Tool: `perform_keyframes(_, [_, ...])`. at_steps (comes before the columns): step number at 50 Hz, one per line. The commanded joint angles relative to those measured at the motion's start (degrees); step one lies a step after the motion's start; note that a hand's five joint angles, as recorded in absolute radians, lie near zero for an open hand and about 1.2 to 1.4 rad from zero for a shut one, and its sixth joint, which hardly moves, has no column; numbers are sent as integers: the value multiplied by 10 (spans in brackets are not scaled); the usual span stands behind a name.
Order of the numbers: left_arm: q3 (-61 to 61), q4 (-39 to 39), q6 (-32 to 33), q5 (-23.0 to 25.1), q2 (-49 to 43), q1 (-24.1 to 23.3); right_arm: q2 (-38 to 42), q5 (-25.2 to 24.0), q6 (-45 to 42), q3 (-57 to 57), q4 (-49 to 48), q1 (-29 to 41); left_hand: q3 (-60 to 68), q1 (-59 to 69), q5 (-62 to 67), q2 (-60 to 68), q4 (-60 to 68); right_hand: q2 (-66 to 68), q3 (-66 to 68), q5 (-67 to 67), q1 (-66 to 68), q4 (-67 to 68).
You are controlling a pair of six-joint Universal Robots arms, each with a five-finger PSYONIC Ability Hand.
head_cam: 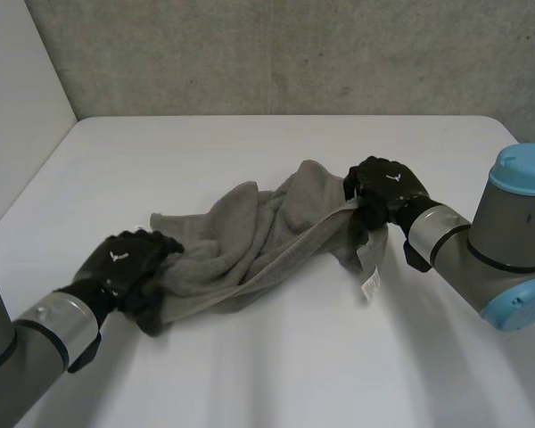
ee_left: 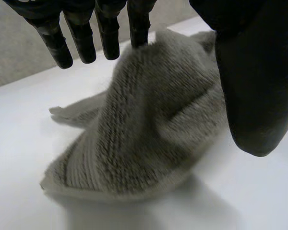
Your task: Fold the towel.
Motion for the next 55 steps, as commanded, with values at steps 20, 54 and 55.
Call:
perform_keyframes(20, [51, 121, -5, -145, -114, -171, 18, 0, 23, -15, 20, -7, -24, -49, -3, -19, -32, 6, -29, -4, -10, -44])
perform_keyframes(54, [86, 203, -57, -270, -130, -193, 16, -1, 22, -8, 32, -18, -24, 334, 381, 365, -32, 3, -29, -8, -13, -44])
perform_keyframes(55, [85, 203, -60, -271, -114, -173, 15, -2, 21, -8, 39, -21, -24, 323, 369, 353, -32, 3, -29, -8, -13, -44])
